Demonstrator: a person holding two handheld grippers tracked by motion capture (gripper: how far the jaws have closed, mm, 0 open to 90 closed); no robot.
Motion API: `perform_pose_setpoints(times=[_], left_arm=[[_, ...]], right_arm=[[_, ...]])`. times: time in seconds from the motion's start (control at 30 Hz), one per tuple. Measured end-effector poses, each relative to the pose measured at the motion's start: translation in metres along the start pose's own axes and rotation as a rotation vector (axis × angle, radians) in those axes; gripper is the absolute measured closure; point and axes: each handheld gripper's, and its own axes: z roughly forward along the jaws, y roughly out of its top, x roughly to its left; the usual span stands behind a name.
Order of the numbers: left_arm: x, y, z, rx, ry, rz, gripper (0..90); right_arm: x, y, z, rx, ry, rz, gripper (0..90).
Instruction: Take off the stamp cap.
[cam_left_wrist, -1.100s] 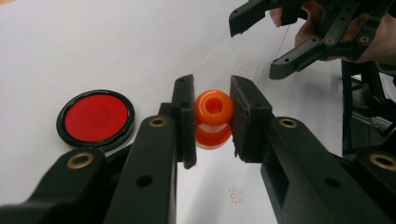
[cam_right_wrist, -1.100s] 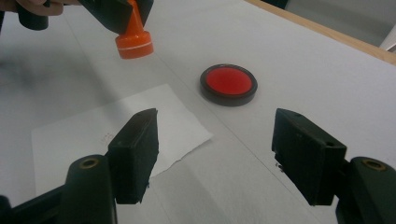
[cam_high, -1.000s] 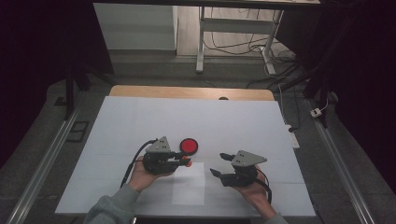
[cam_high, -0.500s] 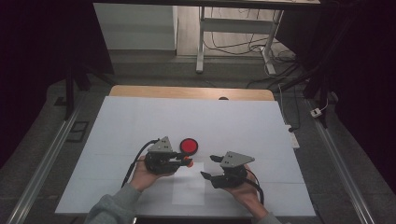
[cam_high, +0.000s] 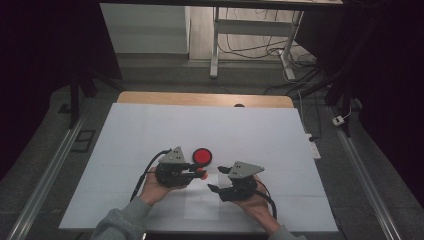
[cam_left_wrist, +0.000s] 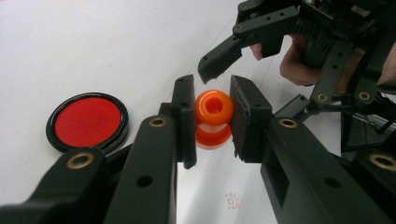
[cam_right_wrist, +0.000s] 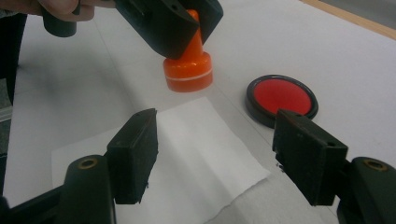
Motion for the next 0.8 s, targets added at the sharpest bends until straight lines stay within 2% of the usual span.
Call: perform_pose_setpoints(times=[0.3, 0.43, 0.63, 0.8], left_arm=[[0.0, 0.0, 0.001, 0.005, -0.001, 0.001, 72.7], [0.0, 0.0, 0.001, 0.006, -0.002, -0.001, 72.7], [0.0, -0.001, 0.002, 0.008, -0.005, -0.003, 72.7], [0.0, 0.0, 0.003, 0.008, -0.007, -0.002, 72.7]], right_arm=[[0.005, 0.006, 0.01, 0.006, 0.006, -0.013, 31.4], [0.008, 0.009, 0.015, 0.016, 0.015, -0.029, 34.1], [0.01, 0.011, 0.018, 0.023, 0.001, -0.057, 38.9], [0.01, 0.013, 0.02, 0.024, 0.004, -0.06, 41.8]])
